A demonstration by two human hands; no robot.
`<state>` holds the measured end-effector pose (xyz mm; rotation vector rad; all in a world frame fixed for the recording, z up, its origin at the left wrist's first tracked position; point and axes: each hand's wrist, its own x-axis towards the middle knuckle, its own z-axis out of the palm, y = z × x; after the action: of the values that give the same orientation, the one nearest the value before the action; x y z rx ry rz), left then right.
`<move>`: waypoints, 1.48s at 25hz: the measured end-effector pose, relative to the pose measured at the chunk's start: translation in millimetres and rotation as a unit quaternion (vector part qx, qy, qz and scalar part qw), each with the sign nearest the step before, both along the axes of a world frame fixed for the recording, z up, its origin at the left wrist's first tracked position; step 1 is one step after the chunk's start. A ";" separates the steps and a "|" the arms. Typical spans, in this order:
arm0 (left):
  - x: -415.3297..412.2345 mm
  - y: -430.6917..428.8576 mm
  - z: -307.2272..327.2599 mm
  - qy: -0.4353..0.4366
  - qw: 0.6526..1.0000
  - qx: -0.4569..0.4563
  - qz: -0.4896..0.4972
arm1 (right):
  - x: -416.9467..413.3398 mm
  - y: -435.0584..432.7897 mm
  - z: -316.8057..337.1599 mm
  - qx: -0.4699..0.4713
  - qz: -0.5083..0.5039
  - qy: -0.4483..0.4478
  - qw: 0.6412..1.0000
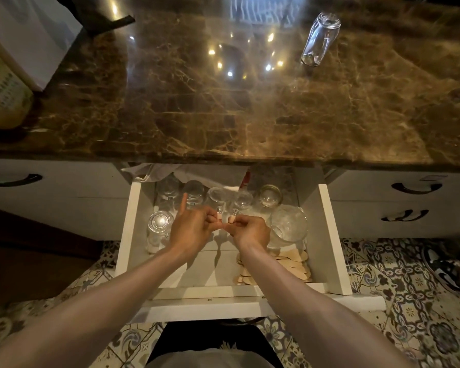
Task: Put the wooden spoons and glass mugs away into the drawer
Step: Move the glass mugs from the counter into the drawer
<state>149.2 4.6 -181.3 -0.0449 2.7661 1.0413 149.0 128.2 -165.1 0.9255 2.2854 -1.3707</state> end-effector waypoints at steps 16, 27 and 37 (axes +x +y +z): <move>-1.4 18.2 6.3 -0.001 0.957 -0.270 -0.108 | -4.8 1.7 -26.1 0.019 0.017 -0.088 0.996; -1.2 11.8 20.6 -0.003 0.893 -0.388 -0.229 | -0.6 3.7 -18.4 -0.016 0.100 -0.121 0.988; -20.7 1.6 69.4 0.043 0.926 -0.314 -0.207 | -11.3 25.5 57.5 -0.063 0.287 -0.151 0.944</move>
<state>128.5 6.2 -111.9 0.4837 2.8742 0.0394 137.7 153.7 -107.6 0.3468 1.9803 -1.0192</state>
